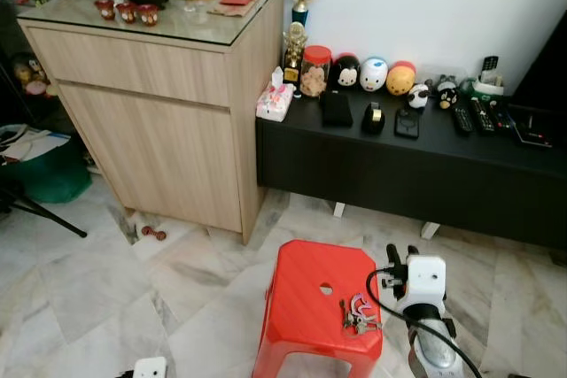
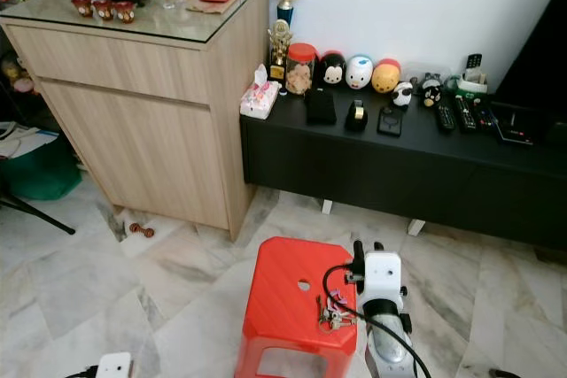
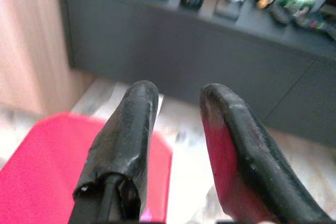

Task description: Hang keys on a hook

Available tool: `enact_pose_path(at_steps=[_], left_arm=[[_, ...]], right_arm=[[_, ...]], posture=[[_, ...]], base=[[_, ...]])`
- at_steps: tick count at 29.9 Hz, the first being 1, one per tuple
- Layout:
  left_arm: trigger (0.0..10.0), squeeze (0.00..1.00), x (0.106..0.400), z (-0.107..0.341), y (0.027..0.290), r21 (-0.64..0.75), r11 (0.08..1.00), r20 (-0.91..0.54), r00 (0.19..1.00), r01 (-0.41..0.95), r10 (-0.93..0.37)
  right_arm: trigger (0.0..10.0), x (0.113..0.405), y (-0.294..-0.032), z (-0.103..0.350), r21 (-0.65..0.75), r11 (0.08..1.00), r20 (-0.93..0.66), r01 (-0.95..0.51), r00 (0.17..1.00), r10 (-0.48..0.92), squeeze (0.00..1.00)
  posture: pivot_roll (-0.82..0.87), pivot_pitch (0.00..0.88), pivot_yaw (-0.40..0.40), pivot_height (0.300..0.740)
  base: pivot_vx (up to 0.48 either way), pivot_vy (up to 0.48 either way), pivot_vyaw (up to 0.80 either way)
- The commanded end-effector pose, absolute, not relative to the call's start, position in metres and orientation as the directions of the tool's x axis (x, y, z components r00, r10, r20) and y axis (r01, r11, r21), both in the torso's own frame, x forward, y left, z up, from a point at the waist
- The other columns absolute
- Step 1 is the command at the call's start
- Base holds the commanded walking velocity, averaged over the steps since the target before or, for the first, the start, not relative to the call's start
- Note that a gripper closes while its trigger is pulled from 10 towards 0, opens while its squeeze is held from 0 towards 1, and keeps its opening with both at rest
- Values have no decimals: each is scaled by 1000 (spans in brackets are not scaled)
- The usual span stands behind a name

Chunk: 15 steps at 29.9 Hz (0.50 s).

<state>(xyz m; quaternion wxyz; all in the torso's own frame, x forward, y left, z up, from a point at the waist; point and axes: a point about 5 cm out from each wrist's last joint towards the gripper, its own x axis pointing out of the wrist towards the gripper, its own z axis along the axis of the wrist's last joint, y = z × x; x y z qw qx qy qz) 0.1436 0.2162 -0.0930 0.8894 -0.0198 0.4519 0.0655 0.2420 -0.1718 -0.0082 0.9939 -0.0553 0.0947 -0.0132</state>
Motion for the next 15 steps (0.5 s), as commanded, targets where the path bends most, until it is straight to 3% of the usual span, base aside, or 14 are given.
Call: enact_pose_path(at_steps=[1,11,15], left_arm=[[10000,0,140,-95,216,33,991,-816,568,-130,102],[10000,0,136,-94,227,45,990,-823,557,-131,111],[10000,0,135,-93,230,48,990,-822,557,-136,117]], right_arm=[[10000,239,-173,-13,-114,993,-214,26,975,-50,0],[10000,239,-169,-16,-102,995,-245,20,968,-45,0],[10000,240,-169,-18,-99,995,-266,22,963,-48,0]], posture=[[-24,0,-80,740],[-30,0,-66,740],[-8,0,-69,721]], base=[[0,0,0],[0,0,0],[0,0,0]])
